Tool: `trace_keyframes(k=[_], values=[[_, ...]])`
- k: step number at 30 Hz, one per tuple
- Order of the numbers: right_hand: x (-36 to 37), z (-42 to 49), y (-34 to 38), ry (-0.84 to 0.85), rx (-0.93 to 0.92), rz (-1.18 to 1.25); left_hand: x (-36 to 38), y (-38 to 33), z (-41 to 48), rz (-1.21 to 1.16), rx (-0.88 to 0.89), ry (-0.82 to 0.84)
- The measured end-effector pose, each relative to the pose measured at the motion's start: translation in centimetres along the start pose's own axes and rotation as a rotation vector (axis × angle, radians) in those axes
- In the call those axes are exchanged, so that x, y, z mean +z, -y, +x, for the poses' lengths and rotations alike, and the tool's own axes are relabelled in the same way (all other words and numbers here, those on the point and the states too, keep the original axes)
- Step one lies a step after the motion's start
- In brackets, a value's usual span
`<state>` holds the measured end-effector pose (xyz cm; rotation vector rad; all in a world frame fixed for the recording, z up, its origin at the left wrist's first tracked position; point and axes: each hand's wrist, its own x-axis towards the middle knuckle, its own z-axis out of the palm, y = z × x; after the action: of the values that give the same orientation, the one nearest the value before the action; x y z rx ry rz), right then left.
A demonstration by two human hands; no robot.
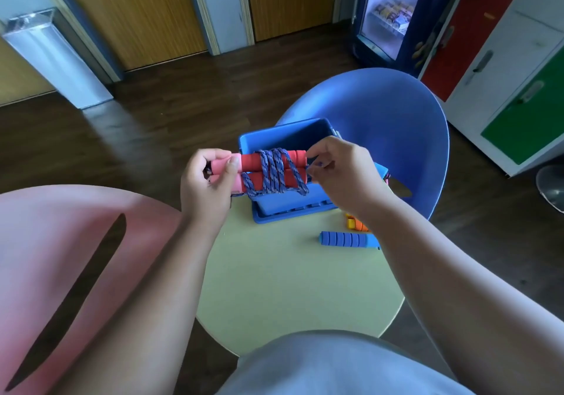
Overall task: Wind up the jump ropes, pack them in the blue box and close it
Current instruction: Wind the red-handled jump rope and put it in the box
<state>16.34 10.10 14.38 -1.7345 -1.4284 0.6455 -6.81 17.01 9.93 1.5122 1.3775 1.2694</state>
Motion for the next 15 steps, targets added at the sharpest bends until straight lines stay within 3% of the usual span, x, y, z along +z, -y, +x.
trace_keyframes(k=[5,15], values=[[-0.1,-0.2,-0.1,0.12,-0.142,-0.233,1.4,-0.3,-1.5,0.11,0.089,-0.004],[1.0,0.5,0.1,0.222,-0.225,-0.439,4.0,-2.0,-2.9,0.247,0.136,-0.035]])
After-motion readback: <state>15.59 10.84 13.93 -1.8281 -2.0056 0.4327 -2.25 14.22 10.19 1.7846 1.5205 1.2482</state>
